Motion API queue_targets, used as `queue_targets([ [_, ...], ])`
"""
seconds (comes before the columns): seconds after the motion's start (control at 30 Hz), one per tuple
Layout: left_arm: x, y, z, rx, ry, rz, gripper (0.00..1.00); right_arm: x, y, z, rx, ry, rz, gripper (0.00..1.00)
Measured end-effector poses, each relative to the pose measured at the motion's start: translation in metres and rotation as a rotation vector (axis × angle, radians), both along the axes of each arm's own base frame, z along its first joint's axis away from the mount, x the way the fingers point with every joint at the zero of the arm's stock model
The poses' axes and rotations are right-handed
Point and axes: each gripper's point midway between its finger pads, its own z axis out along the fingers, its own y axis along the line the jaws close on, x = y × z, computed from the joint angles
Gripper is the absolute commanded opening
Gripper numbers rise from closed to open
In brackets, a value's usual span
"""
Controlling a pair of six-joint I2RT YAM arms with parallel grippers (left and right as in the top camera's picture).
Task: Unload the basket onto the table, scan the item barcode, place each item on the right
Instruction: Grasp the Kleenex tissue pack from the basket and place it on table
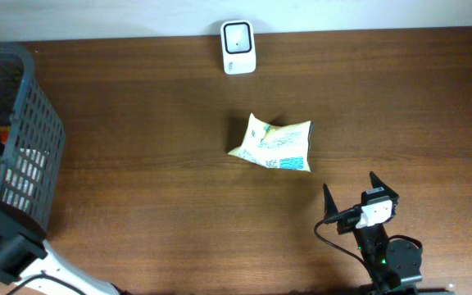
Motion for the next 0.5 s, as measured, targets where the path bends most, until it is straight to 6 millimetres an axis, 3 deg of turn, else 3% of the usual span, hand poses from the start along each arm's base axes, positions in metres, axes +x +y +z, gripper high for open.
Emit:
queue_targets([
  [0.07,0.007,0.019,0.063,0.118,-0.083,0.093,0.00,0.000,0.000,0.000,0.001,0.001,0.000,0.99],
  [0.13,0.013,0.018,0.118,0.157,-0.201,0.147,0.00,0.000,0.000,0.000,0.001,0.001,0.000,0.99],
  [0.2,0.019,-0.015,0.182,0.129,-0.381,0.107,0.00,0.000,0.000,0.000,0.001,0.001,0.000,0.99],
  [0.23,0.018,-0.044,0.198,0.079,-0.418,0.059,0.00,0.000,0.000,0.000,0.001,0.001,0.000,0.99],
  [0.3,0.038,-0.109,0.213,-0.006,-0.468,-0.094,0.00,0.000,0.000,0.000,0.000,0.000,0.000,0.99],
  [0.37,0.059,-0.171,0.216,-0.074,-0.486,-0.245,0.00,0.000,0.000,0.000,0.000,0.000,0.000,0.99],
  [0.4,0.068,-0.212,0.217,-0.109,-0.488,-0.344,0.00,0.000,0.000,0.000,0.001,0.001,0.000,0.99],
  [0.5,0.075,-0.291,0.195,-0.156,-0.403,-0.514,0.00,0.000,0.000,0.000,0.000,0.000,0.000,0.99],
])
